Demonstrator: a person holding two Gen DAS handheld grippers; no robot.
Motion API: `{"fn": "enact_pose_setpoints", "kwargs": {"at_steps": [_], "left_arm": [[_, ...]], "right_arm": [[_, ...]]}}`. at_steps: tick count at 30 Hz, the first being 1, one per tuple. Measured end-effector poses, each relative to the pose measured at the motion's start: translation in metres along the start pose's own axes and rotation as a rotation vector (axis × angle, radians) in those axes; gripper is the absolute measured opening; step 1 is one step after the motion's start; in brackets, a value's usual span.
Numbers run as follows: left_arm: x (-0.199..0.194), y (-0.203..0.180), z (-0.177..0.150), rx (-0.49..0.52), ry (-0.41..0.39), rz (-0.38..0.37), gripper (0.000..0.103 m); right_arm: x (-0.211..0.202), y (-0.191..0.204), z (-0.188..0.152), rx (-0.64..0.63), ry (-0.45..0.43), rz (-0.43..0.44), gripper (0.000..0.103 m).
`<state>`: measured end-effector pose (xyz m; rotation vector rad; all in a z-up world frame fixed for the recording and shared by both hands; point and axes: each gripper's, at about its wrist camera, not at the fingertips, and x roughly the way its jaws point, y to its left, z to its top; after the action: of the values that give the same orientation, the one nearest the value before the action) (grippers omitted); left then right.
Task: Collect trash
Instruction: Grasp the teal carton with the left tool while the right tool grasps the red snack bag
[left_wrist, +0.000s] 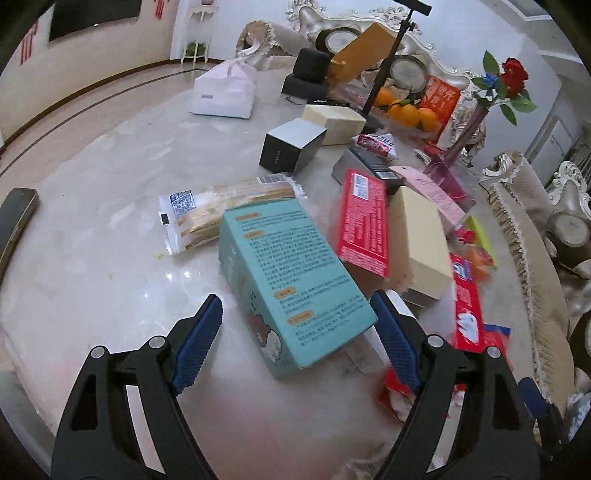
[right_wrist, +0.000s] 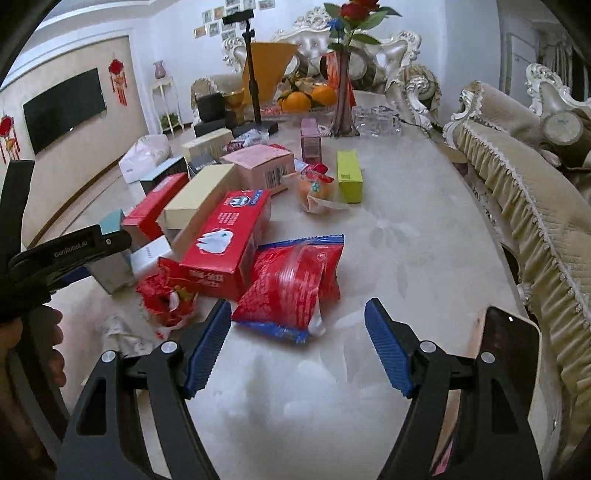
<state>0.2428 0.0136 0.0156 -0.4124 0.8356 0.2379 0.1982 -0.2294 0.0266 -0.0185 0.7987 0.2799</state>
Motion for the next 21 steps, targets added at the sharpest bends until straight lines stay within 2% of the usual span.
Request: {"fn": "enact_pose_setpoints", "kwargs": {"at_steps": [7,14,21], "left_arm": [[0.005,0.015,-0.001,0.072,-0.002,0.048,0.080],[-0.001,0.032,-0.001,0.140,-0.004,-0.013,0.080],[-0.002,0.034,0.006,0.084,0.005,-0.020,0.080]], "right_arm": [[0.022,0.003,0.009,0.005,0.044,-0.009,0.071],[0.031,0.008,0.017,0.021,0.046,-0.051,0.071],[0.032,0.010,0.018,0.029,0.044,-0.070,0.071]]}}
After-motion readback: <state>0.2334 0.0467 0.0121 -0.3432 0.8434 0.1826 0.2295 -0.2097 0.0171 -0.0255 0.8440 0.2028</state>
